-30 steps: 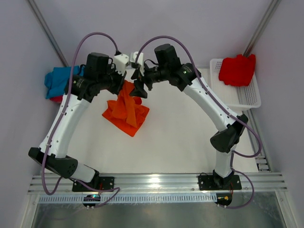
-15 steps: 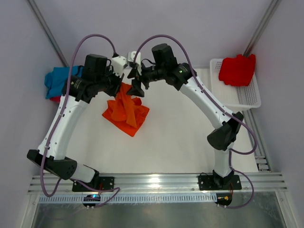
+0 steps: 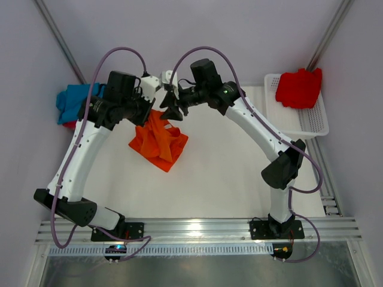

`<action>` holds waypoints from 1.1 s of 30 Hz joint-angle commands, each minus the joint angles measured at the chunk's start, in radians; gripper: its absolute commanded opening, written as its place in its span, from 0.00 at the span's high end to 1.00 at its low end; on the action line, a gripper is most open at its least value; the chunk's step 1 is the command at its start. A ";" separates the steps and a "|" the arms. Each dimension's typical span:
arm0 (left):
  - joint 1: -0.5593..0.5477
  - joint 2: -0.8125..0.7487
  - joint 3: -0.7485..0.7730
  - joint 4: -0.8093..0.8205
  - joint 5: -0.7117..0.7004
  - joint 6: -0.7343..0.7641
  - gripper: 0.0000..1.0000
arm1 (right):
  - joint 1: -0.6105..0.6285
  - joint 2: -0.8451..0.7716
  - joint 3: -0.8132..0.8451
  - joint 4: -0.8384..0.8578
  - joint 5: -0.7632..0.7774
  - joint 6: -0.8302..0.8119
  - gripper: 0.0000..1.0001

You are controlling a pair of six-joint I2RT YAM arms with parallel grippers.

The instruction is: Fold and stack the t-shirts

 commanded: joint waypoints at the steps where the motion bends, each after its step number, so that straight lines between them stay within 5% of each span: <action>1: -0.017 -0.101 0.083 0.250 0.089 -0.012 1.00 | 0.013 0.086 -0.058 -0.250 0.017 -0.074 0.53; 9: -0.017 -0.093 0.078 0.254 0.086 -0.014 1.00 | 0.013 0.090 -0.056 -0.322 -0.011 -0.136 0.97; 21: -0.017 -0.093 0.052 0.268 0.082 -0.017 0.99 | 0.018 0.041 -0.017 -0.504 -0.040 -0.274 0.97; 25: -0.017 -0.096 0.017 0.282 0.076 -0.014 0.94 | 0.020 -0.070 -0.053 -0.305 0.214 -0.155 0.97; 33: -0.017 -0.085 -0.012 0.300 0.093 -0.026 0.92 | 0.018 -0.141 0.002 -0.209 0.690 -0.050 0.97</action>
